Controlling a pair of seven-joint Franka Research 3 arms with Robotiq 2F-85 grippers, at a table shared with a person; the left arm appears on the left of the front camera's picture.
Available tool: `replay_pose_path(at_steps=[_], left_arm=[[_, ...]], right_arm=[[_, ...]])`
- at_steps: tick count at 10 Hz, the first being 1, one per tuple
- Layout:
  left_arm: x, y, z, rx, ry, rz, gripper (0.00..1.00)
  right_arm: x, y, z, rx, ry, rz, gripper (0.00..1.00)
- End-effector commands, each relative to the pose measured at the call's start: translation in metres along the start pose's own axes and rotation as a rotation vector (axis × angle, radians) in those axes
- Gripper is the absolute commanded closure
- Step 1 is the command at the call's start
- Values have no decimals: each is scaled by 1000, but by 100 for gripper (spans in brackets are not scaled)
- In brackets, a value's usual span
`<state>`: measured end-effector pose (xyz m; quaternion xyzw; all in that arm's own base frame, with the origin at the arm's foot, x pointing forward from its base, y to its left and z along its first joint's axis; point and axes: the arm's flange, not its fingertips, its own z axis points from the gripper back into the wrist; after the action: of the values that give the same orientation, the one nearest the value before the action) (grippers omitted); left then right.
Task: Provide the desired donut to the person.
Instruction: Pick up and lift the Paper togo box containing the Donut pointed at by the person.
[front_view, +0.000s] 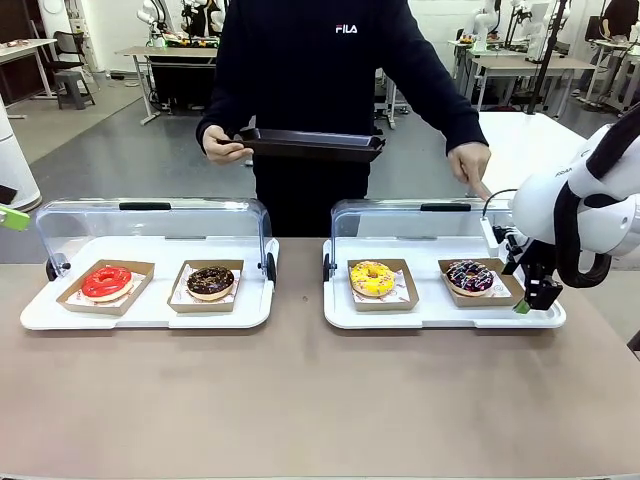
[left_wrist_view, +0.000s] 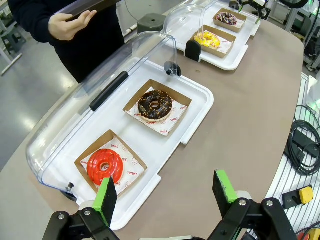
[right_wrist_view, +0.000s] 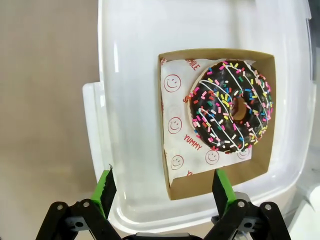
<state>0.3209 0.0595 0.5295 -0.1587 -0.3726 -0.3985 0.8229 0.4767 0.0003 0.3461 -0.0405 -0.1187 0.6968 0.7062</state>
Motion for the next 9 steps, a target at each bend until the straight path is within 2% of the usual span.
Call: replay_pose_path(at_steps=[1,2,5,6,8,9], left_arm=[[-1,1,0,-5,-7,0,0],[-1,1,0,-5,-7,0,0],[-1,1,0,-5,-7,0,0],[-1,1,0,-5,-7,0,0],[-1,1,0,-5,-7,0,0],[-1,1,0,-5,-7,0,0]], right_arm=[[-8,-12,-10,15,-3,19,0],[-9,-14,-12,26,-23,21,0],[-11,-17,-14,41,-6,23,86],[-11,-17,-15,51,-5,32,100],[-12,-21,-23,89,-11,47,100],[-14,-22,-23,90,-8,42,96]])
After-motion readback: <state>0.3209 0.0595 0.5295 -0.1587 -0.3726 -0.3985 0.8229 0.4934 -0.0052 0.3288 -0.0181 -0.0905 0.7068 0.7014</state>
